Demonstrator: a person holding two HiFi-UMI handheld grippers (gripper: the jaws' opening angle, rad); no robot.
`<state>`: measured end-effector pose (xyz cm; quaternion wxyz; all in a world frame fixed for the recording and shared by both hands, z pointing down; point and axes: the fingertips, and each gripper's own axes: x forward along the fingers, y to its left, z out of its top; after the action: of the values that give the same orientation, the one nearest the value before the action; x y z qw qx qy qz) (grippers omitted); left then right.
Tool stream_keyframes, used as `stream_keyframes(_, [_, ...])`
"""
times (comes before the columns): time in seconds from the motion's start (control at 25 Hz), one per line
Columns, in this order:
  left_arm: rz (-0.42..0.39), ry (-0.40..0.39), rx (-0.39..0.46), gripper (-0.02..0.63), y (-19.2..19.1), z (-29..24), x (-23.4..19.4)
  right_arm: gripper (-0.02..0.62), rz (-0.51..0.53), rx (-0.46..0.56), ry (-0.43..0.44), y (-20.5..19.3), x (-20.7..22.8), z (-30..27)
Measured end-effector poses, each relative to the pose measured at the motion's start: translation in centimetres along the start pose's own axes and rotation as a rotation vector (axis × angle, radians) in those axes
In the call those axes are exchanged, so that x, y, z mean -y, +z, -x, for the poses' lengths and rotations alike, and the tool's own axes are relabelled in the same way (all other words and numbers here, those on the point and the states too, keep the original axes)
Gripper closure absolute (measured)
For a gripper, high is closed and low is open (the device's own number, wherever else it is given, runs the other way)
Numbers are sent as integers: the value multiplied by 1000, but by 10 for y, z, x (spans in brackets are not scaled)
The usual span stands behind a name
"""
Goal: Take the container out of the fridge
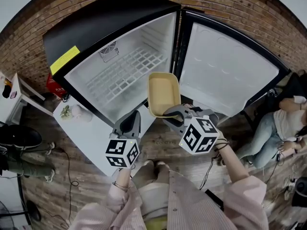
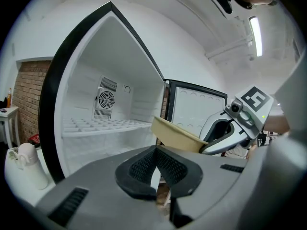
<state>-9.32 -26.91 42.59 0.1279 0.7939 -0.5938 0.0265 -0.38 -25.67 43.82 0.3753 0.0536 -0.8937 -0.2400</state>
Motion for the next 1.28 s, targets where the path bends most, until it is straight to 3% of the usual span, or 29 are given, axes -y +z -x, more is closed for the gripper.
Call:
stream_keyframes(0.72, [6, 22, -63, 614, -36, 5, -5, 575, -110, -39, 95, -25, -44, -19])
stream_keyframes(1.28, [-23, 43, -44, 614, -31, 4, -19, 575, -124, -43, 107, -24, -45, -25])
